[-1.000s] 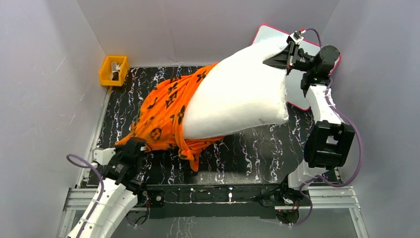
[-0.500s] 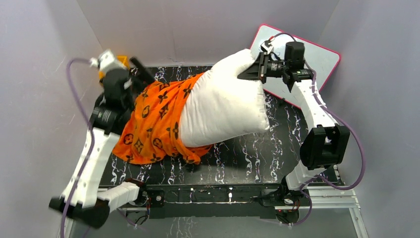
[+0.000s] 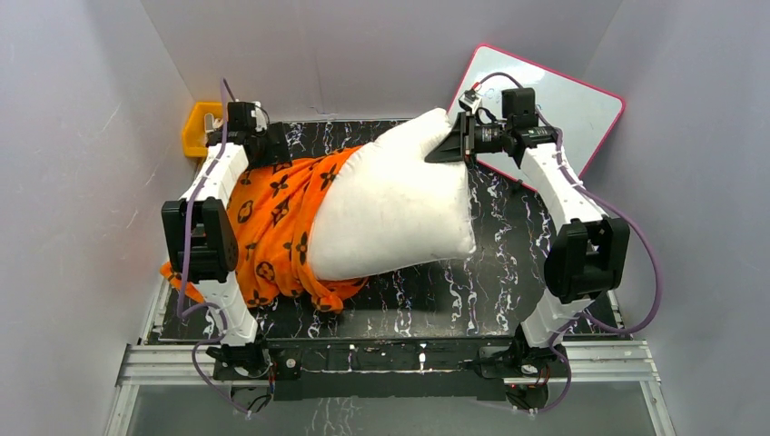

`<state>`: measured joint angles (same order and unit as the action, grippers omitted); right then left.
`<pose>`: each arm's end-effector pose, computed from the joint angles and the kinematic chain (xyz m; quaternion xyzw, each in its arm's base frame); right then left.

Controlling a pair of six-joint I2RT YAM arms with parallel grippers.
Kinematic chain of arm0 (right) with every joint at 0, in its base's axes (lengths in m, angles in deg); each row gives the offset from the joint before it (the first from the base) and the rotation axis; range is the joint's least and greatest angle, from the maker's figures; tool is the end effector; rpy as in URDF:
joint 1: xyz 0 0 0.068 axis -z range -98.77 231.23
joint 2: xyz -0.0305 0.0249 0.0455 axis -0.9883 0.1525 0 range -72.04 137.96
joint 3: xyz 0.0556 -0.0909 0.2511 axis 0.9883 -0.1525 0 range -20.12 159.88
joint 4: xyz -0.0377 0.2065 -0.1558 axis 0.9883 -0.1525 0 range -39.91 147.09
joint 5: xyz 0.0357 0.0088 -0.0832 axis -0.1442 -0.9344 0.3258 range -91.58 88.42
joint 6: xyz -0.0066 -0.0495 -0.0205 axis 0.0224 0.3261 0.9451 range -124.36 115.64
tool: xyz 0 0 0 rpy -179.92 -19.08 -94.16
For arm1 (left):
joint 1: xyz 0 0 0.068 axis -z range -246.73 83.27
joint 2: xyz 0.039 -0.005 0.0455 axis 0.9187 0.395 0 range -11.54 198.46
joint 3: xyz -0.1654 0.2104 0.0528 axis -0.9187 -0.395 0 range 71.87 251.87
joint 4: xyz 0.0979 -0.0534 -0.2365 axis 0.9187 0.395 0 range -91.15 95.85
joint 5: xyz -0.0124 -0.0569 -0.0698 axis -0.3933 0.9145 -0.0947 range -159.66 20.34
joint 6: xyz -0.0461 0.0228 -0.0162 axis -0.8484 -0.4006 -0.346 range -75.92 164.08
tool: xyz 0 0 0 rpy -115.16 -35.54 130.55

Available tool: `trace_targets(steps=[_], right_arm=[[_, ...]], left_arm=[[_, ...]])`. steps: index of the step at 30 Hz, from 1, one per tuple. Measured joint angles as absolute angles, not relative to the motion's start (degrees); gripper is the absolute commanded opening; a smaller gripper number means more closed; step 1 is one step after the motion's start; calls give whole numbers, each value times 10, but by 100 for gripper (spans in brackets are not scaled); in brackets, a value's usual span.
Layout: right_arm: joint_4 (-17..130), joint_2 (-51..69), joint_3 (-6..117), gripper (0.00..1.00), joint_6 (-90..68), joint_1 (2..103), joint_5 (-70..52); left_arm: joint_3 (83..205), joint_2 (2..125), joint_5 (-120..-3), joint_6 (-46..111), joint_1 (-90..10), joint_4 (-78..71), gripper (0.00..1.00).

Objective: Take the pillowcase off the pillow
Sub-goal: Remove the pillow from the pillowcase.

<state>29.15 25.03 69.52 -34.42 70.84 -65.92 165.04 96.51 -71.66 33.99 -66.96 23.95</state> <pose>0.3642 0.0994 0.3514 -0.1122 0.7828 0.5781 0.2009 0.4379 0.0030 0.2892 -0.0888 0.9018 -0.0206 0.4224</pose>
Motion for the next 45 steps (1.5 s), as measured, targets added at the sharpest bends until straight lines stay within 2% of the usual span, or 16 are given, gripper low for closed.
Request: trace_targets(steps=[4, 6, 13, 16, 19, 22, 26, 29, 33, 38, 45], right_arm=[[374, 269, 702, 5, -427, 730, -690], [465, 289, 712, 5, -511, 747, -717], [709, 408, 840, 0, -729, 783, -784], [758, 433, 865, 0, -772, 788, -798], [782, 447, 874, 0, -796, 790, -808], [780, 455, 874, 0, -799, 788, -814], [715, 454, 874, 0, -742, 786, -795], [647, 450, 871, 0, -682, 786, -775], [564, 418, 840, 0, -610, 787, -747], [524, 378, 810, 0, -570, 786, -731], [514, 367, 805, 0, -558, 783, -724]], left_arm=[[1608, 955, -658, 356, -665, 225, 92], [1560, 930, -632, 356, -655, 204, 92], [1386, 785, -576, 316, -606, 169, 88], [1310, 702, -573, 275, -559, 166, 91], [1257, 635, -575, 244, -523, 172, 98], [1253, 596, -601, 239, -514, 201, 98], [1322, 607, -602, 253, -546, 231, 98], [1396, 625, -561, 260, -575, 227, 98], [1452, 638, -449, 259, -587, 201, 90], [1418, 646, -401, 265, -573, 191, 90], [1354, 647, -451, 278, -573, 219, 88]])
